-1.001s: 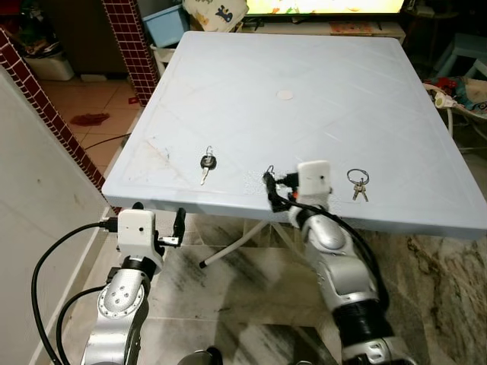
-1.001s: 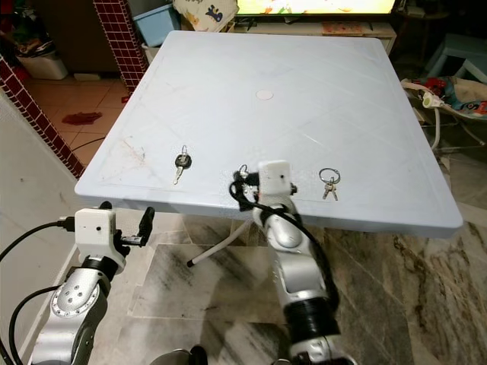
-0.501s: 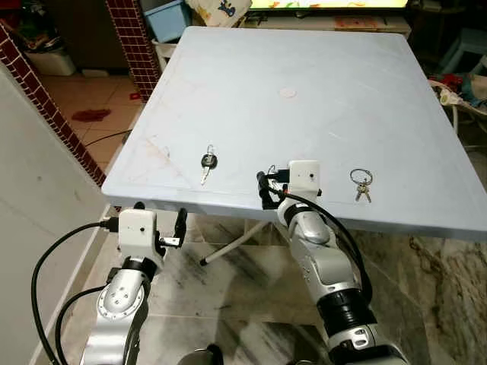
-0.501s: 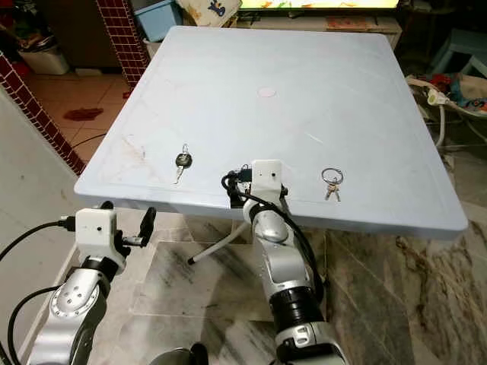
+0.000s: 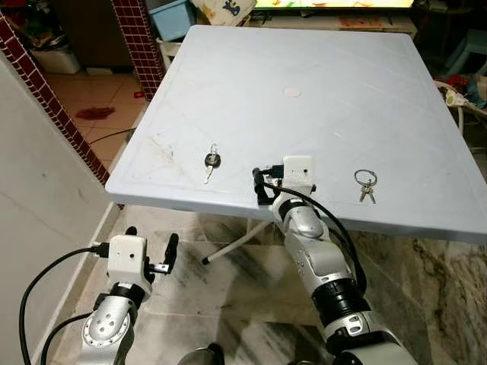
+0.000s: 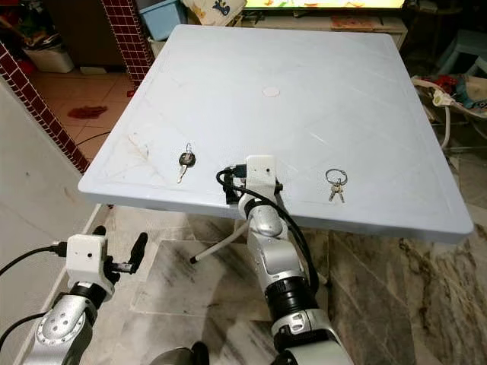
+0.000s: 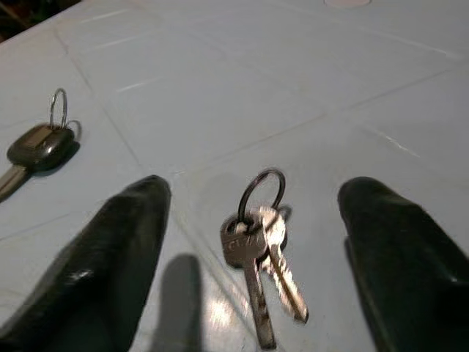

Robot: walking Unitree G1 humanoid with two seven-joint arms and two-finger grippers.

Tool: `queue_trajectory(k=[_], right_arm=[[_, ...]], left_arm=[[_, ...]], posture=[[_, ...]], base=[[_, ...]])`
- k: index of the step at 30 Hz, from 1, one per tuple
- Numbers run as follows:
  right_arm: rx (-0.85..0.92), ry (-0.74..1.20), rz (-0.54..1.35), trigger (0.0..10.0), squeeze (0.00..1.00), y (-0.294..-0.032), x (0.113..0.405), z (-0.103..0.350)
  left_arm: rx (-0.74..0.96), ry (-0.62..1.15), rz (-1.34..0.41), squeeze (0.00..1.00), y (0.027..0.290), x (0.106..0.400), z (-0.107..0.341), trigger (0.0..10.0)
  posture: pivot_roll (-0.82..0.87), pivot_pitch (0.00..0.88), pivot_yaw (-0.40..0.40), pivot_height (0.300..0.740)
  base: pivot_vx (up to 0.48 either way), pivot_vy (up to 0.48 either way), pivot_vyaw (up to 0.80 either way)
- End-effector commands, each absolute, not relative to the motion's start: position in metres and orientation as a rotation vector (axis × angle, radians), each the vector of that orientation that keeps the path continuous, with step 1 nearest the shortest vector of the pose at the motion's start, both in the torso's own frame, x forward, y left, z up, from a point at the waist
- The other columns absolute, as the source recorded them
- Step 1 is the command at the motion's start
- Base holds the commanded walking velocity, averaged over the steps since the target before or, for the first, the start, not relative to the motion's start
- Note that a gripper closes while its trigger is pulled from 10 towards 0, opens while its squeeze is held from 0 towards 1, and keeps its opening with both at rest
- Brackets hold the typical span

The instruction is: Hang keys on a hook

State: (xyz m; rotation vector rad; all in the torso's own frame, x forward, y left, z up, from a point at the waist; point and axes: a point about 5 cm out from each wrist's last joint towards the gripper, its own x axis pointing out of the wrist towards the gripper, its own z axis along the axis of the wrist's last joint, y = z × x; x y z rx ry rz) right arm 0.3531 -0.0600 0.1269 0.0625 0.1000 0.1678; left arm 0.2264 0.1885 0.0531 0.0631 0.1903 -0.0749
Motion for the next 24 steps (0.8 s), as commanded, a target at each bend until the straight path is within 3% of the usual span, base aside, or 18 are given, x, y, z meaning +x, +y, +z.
queue_trajectory(k=[1, 10, 12, 24], right_arm=[[0.08, 0.08, 0.184, 0.0, 0.0, -0.05, 0.356, 0.134], [0.084, 0.082, 0.185, 0.0, 0.0, -0.046, 0.36, 0.135], [0.086, 0.085, 0.185, 0.0, 0.0, -0.045, 0.361, 0.134], [0.095, 0.117, 0.187, 0.0, 0.0, -0.042, 0.359, 0.125]], left_arm=[[0.079, 0.213, -0.068, 0.0, 0.195, 0.221, 0.047, 10.0], [-0.02, 0.163, -0.114, 0.0, 0.188, 0.226, 0.056, 10.0], [-0.089, 0.108, -0.2, 0.0, 0.173, 0.231, 0.071, 10.0], [-0.139, 0.043, -0.292, 0.0, 0.159, 0.239, 0.094, 10.0]], posture=[[0.06, 0.156, 0.054, 0.74], [0.07, 0.154, 0.053, 0.74], [0.07, 0.155, 0.052, 0.74], [0.07, 0.152, 0.056, 0.74]], base=[[0.0, 0.0, 0.0], [0.0, 0.0, 0.0], [0.0, 0.0, 0.0], [0.0, 0.0, 0.0]])
